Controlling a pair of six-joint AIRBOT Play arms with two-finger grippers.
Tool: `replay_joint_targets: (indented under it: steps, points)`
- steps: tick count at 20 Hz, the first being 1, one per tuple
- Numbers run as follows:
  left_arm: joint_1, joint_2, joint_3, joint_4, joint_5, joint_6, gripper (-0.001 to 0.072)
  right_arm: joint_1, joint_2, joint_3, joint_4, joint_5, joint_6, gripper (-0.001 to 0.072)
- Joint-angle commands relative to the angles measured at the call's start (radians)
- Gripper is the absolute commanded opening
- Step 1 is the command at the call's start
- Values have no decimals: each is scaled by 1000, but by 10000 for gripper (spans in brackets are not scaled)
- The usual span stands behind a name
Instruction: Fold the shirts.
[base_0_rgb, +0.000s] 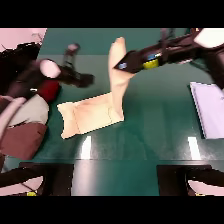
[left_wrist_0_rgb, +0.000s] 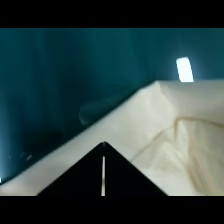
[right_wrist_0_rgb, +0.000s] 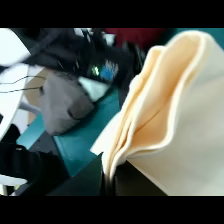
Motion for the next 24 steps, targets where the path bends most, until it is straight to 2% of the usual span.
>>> replay_joint_targets:
  steps: [1,2,4,5,7,9,15,16,17,18,21,24]
  points:
    - [184,197,1,146,-60,0,26,218,-98,2,109,-185,-115,22]
    - [229,237,1,157,-73,0,26,277,-143,4,168,-230,-184,69]
    - [296,286,1,159,-104,0,26,354,-231,42,213,-234,-228,540]
    - [322,302,1,159,-120,0,26,368,-272,79,212,-181,-227,580]
    - [345,308,1,159,-150,0,26,352,-311,130,175,-55,-206,570]
    - [349,307,1,159,-177,8,26,302,-295,111,84,13,-167,514]
    - [349,307,1,152,-180,7,26,11,-138,-214,-196,14,-43,514]
    - [349,307,1,138,-180,7,26,-49,-133,-260,-200,13,-40,524]
    - [348,307,1,128,-177,7,27,-106,-139,-298,-186,7,-39,634]
    - [348,307,1,113,-177,7,27,-160,-154,-335,-172,-6,-39,698]
    - [348,306,0,94,-176,8,26,-242,-261,-358,-101,7,-39,694]
    - [348,304,0,94,-177,8,26,-218,-383,-283,-37,46,-40,693]
